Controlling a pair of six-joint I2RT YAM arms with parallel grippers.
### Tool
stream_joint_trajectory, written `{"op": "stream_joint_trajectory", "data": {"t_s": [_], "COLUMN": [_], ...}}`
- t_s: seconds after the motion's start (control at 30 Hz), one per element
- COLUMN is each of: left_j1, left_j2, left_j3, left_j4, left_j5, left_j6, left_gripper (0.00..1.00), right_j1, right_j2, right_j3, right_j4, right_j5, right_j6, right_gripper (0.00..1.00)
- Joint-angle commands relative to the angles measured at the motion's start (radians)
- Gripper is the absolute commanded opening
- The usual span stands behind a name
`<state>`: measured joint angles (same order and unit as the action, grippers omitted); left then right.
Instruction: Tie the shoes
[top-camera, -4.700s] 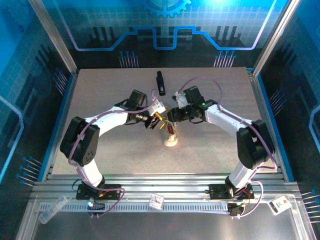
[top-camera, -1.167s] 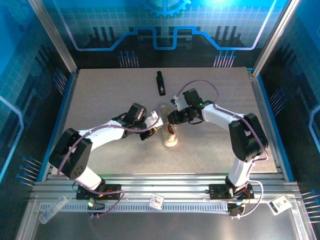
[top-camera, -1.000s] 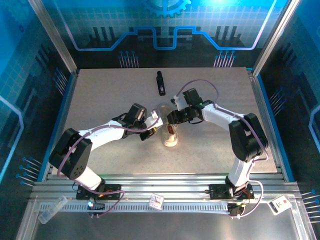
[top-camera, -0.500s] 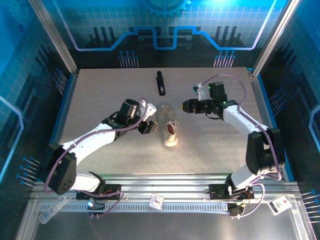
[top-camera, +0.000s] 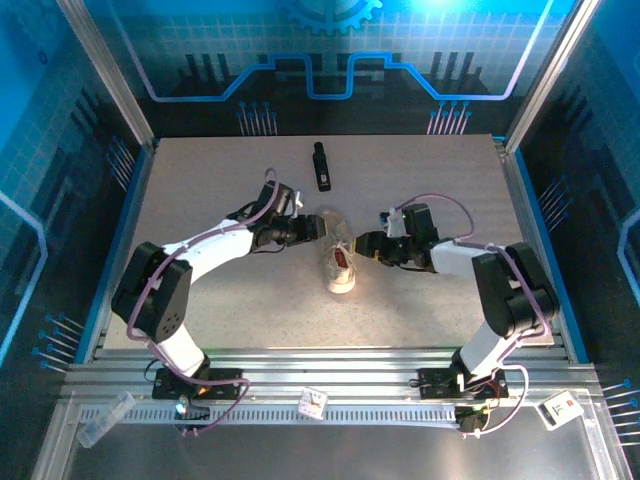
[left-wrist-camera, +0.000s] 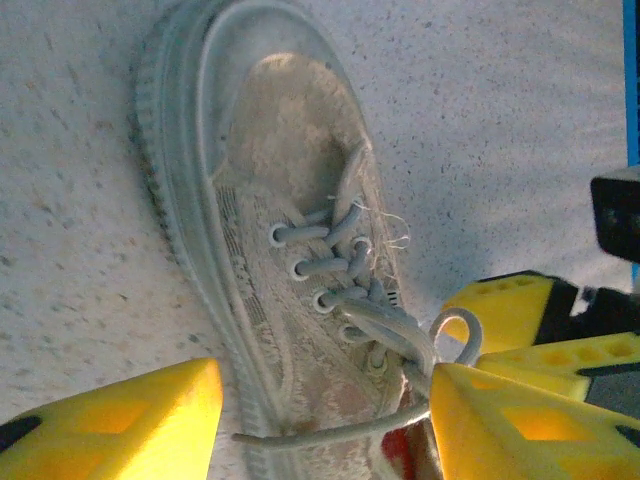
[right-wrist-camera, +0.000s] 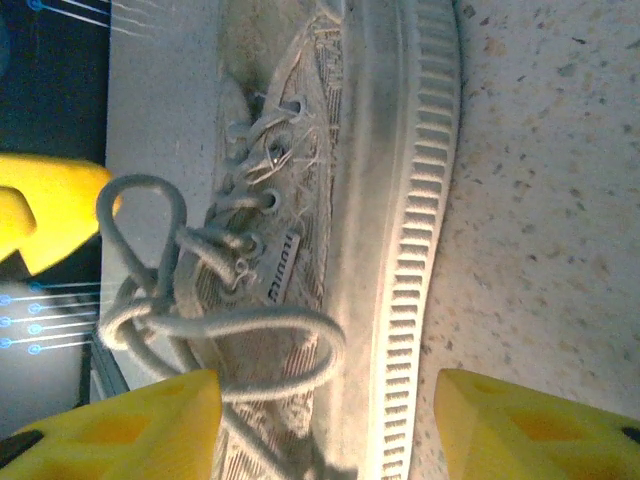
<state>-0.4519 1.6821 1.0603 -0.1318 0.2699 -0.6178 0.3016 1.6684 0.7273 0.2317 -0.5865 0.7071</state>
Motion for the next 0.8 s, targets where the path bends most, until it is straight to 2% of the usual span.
{"op": "stream_joint_trajectory", "data": {"t_s": [0.0, 0.37, 0.53, 0.63, 0.77], "left_j1": [-0.009, -0.046, -0.059, -0.059, -0.059], "left_j2": [0.026, 0.118, 0.154, 0.149, 0.134], "left_j3": [0.01, 0.007, -0.003, -0.009, -0.014], "left_j4": [0.056, 0.18, 0.234, 0.245, 0.241], "left_j5": [0.039, 0.063, 0.087, 0.092, 0.094], "left_j6": [-0.185, -0.288, -0.325, -0.326, -0.311], "left_gripper": [0.56, 0.55, 0.54, 0.47, 0.31], "right_j1": [0.016, 0.026, 0.026, 0.026, 0.026], "right_j2": [0.042, 0.123, 0.161, 0.163, 0.147], "right_j3": [-0.026, -0.009, -0.005, -0.015, -0.016], "right_j4": [0.211, 0.283, 0.37, 0.42, 0.423], "right_j5": [-0.016, -0.038, -0.066, -0.069, -0.063], "right_j6": [0.129, 0.155, 0.211, 0.246, 0.248], "right_gripper": [0.59, 0.58, 0.57, 0.55, 0.53]}}
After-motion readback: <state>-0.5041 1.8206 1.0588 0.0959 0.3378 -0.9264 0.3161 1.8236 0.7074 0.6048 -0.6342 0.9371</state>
